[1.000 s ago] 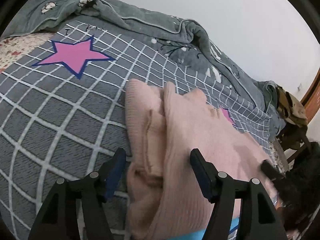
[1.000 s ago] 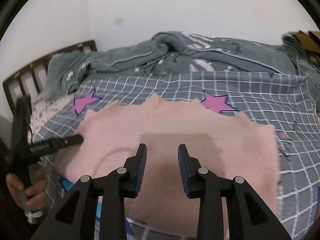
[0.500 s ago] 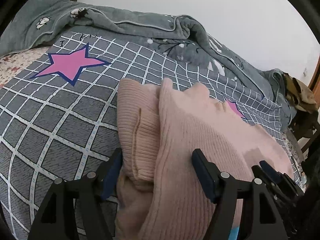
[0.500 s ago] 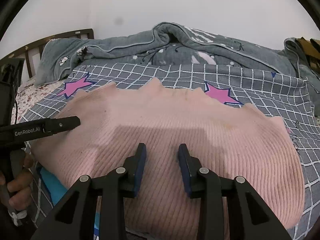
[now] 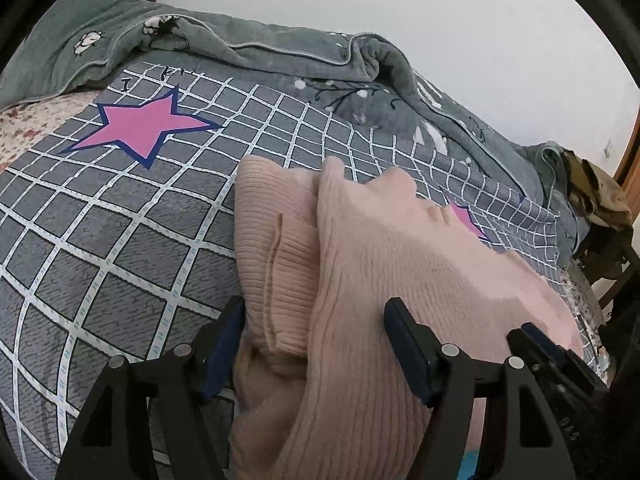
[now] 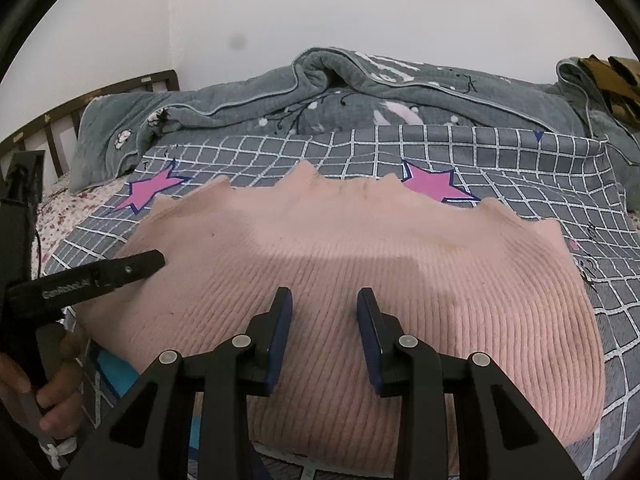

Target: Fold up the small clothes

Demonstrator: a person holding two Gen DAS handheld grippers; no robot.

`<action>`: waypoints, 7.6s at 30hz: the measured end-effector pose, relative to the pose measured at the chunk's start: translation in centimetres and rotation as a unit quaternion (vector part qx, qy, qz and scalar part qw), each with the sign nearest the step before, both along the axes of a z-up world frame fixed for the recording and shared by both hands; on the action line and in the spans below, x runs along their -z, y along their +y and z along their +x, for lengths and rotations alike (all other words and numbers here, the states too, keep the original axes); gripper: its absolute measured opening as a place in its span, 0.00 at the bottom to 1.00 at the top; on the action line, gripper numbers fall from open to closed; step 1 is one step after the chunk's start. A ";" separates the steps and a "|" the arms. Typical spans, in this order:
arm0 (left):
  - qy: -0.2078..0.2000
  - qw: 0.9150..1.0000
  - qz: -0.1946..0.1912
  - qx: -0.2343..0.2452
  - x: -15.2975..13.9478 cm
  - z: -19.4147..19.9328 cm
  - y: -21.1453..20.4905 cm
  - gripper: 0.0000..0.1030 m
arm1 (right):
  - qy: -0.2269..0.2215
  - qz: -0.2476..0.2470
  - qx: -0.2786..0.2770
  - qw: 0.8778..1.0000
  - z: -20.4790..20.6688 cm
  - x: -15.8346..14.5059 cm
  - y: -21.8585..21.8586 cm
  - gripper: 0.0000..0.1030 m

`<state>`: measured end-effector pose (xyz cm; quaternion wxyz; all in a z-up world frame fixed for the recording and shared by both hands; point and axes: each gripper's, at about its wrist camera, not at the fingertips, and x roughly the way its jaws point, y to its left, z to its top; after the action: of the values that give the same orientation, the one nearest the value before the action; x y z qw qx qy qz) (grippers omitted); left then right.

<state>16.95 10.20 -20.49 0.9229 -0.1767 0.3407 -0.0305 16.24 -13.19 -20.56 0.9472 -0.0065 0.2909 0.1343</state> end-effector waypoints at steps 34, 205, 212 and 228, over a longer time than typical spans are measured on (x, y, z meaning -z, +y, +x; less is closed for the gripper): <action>0.045 0.997 0.003 -0.060 -5.3 0.4 -2.1 0.21 | -0.024 0.003 -0.097 0.995 -5.9 -2.6 -6.9 0.42; -0.079 0.980 0.038 0.179 -7.2 -2.6 -12.9 0.60 | 0.039 0.103 0.072 0.991 1.7 -2.7 -16.6 0.25; -0.052 0.980 0.036 0.189 -7.5 2.6 -13.9 0.60 | 0.012 0.167 0.061 0.984 0.4 -2.1 -18.7 0.14; 0.051 0.972 -0.068 0.220 -2.4 9.3 -14.5 0.64 | 0.116 0.143 0.063 0.981 7.2 -0.7 -18.4 0.57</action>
<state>26.26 -4.35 -18.07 0.8606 -0.1608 0.4153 -0.2470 23.44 -31.59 -19.82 0.9046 0.1629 0.3769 0.1144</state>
